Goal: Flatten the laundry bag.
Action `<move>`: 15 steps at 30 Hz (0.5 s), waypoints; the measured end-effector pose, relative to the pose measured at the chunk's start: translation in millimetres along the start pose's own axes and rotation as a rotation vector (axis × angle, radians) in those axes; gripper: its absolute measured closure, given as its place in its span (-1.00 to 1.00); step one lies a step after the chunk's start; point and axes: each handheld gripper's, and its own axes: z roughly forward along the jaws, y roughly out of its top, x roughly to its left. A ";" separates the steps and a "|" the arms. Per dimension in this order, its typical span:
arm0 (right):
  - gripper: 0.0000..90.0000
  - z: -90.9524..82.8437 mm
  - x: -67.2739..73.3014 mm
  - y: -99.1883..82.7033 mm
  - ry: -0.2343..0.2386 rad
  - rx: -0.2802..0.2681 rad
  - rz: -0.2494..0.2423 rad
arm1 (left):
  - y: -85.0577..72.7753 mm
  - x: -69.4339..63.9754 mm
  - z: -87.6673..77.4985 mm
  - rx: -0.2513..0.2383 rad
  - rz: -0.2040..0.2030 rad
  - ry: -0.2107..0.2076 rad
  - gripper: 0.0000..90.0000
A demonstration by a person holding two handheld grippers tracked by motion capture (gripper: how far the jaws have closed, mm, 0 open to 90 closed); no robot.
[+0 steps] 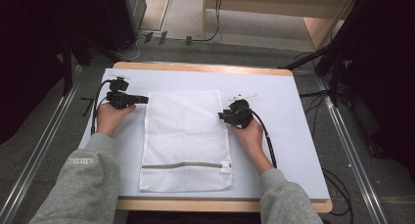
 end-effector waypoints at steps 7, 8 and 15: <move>1.00 10.8 1.2 8.2 -0.053 -0.018 -0.013 | -11.6 -10.7 -7.0 -0.017 0.017 -0.031 0.50; 1.00 10.8 0.5 8.5 -0.049 -0.016 -0.006 | -12.3 -11.8 -7.5 -0.015 0.016 -0.033 0.50; 1.00 4.8 -9.8 10.6 -0.111 0.001 0.012 | -14.2 -18.6 -10.5 -0.023 0.029 -0.049 0.48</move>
